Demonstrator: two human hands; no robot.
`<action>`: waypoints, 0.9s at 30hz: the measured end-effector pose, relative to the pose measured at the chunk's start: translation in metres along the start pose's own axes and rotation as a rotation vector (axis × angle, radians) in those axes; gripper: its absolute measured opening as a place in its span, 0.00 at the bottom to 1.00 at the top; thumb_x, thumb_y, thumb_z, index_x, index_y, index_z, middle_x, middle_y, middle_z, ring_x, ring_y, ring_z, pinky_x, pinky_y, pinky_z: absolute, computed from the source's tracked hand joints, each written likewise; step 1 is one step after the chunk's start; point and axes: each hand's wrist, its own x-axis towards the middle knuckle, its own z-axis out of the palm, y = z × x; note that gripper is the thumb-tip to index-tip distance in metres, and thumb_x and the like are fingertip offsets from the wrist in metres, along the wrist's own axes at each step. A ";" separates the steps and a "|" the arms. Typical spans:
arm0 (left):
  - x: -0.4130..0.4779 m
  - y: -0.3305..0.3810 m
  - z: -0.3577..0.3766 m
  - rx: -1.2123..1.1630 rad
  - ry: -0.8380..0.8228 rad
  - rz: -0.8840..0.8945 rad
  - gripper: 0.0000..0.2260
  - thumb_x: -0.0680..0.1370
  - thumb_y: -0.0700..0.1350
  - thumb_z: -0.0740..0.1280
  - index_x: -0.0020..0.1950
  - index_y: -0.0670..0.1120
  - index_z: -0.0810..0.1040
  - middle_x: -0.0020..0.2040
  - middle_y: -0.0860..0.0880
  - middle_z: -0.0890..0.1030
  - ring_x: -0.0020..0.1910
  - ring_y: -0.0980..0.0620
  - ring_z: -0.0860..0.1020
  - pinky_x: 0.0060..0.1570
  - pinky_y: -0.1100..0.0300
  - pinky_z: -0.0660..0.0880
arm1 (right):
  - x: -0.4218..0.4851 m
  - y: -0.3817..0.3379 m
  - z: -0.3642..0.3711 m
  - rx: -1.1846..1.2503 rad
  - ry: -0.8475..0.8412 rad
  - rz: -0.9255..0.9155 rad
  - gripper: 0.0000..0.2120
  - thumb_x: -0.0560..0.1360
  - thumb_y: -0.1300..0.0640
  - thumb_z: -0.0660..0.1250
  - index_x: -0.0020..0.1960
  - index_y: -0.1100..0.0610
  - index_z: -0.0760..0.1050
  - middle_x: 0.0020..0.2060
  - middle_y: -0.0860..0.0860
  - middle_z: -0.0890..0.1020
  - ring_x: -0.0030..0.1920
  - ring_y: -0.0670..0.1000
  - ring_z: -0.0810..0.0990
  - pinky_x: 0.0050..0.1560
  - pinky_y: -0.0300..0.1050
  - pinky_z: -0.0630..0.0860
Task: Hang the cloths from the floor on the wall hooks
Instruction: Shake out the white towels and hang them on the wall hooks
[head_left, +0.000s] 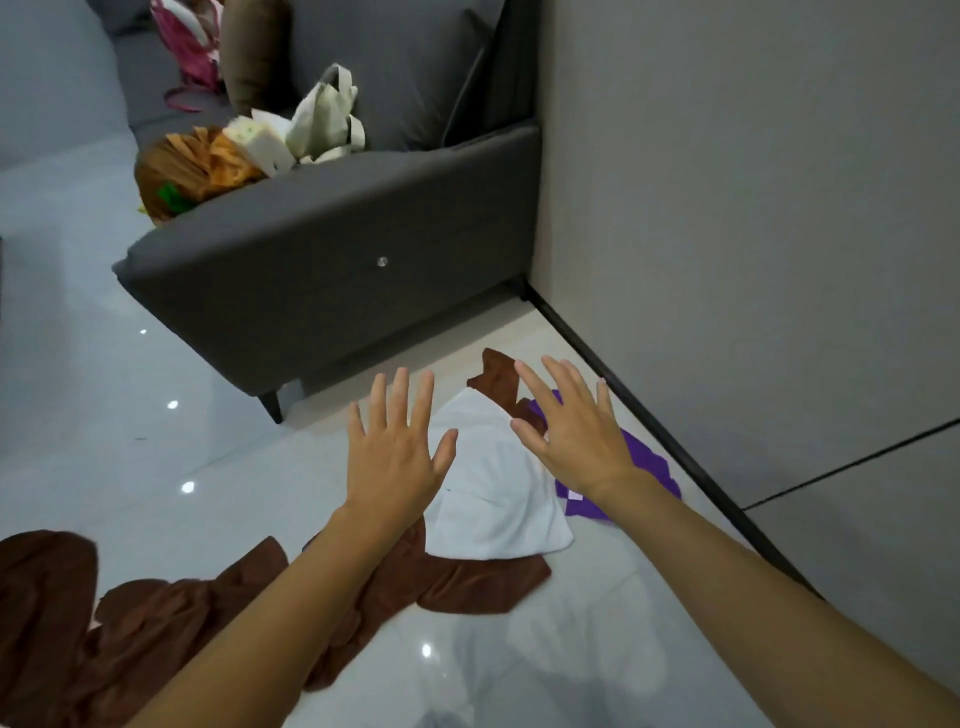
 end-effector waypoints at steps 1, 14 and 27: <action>0.006 -0.001 0.030 -0.003 -0.003 -0.001 0.34 0.77 0.66 0.43 0.76 0.49 0.63 0.76 0.43 0.65 0.74 0.39 0.63 0.70 0.38 0.58 | 0.010 0.006 0.030 0.005 -0.005 0.004 0.33 0.79 0.34 0.49 0.78 0.41 0.38 0.79 0.49 0.46 0.79 0.54 0.44 0.75 0.62 0.44; 0.028 -0.014 0.365 0.047 -0.149 -0.027 0.32 0.79 0.65 0.43 0.79 0.53 0.39 0.80 0.47 0.44 0.78 0.42 0.45 0.74 0.41 0.47 | 0.063 0.079 0.356 0.037 -0.061 -0.051 0.30 0.81 0.38 0.50 0.79 0.43 0.43 0.77 0.50 0.58 0.76 0.52 0.57 0.74 0.56 0.58; 0.053 -0.022 0.489 -0.032 -0.365 -0.038 0.30 0.82 0.59 0.50 0.79 0.48 0.45 0.70 0.42 0.66 0.69 0.42 0.65 0.61 0.47 0.69 | 0.073 0.144 0.461 0.163 -0.218 0.202 0.33 0.79 0.35 0.51 0.79 0.43 0.44 0.74 0.59 0.63 0.72 0.60 0.65 0.67 0.58 0.69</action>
